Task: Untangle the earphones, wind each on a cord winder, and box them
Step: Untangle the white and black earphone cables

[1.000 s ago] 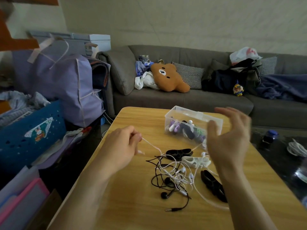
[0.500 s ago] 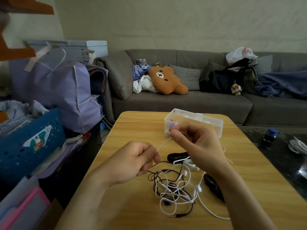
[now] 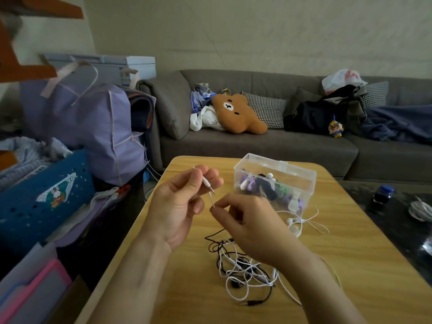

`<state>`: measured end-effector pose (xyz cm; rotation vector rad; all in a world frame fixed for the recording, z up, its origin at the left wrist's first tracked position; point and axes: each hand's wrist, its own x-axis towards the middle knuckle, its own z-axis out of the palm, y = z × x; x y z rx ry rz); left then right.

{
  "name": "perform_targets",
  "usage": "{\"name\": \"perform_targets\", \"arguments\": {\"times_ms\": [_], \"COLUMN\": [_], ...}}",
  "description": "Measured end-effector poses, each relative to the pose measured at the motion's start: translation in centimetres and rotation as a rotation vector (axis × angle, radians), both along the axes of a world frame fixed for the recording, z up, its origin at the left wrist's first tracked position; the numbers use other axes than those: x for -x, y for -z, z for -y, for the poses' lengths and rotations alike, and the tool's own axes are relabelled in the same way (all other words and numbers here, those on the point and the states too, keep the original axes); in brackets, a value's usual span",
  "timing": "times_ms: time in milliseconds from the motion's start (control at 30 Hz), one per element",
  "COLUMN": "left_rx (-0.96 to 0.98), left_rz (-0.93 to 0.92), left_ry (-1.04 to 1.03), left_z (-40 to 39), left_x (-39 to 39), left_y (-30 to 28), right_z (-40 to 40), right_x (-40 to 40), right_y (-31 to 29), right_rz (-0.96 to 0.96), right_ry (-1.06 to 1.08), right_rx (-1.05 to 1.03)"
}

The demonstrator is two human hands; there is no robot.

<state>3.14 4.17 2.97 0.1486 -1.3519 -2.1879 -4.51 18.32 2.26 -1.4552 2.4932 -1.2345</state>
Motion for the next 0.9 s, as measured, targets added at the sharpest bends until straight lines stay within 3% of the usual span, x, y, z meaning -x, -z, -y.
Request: {"name": "perform_targets", "arguments": {"times_ms": [167,300,500,600,733,800,900], "left_rx": [0.808,1.014,0.722,0.563,0.070,-0.186,-0.300], "left_rz": [0.213,0.296,0.321,0.232,0.011,-0.103,-0.207], "left_ry": [-0.280,-0.101,0.228,0.295,0.395,0.365,0.221], "left_z": [0.0,-0.5,-1.0,-0.8,-0.4,-0.3,0.4], "left_x": [0.0,0.0,-0.2,-0.4,-0.5,-0.3,0.0], "left_y": [0.8,1.1,0.1,-0.2,-0.9,-1.3,-1.2], "right_z": [-0.8,-2.6,-3.8,-3.8,-2.8,-1.8,-0.2], "right_x": [-0.3,0.6,2.0,2.6,2.3,1.6,-0.1], "right_y": [-1.3,-3.0,-3.0,-2.7,-1.9,-1.4,-0.9], "right_rz": [-0.058,-0.051,-0.025,0.047,0.066,0.057,0.035], "right_ry": [-0.036,0.021,0.144,0.171,0.204,0.177,0.052], "right_rx": [-0.134,0.031,0.261,0.304,0.205,0.165,0.068]}}
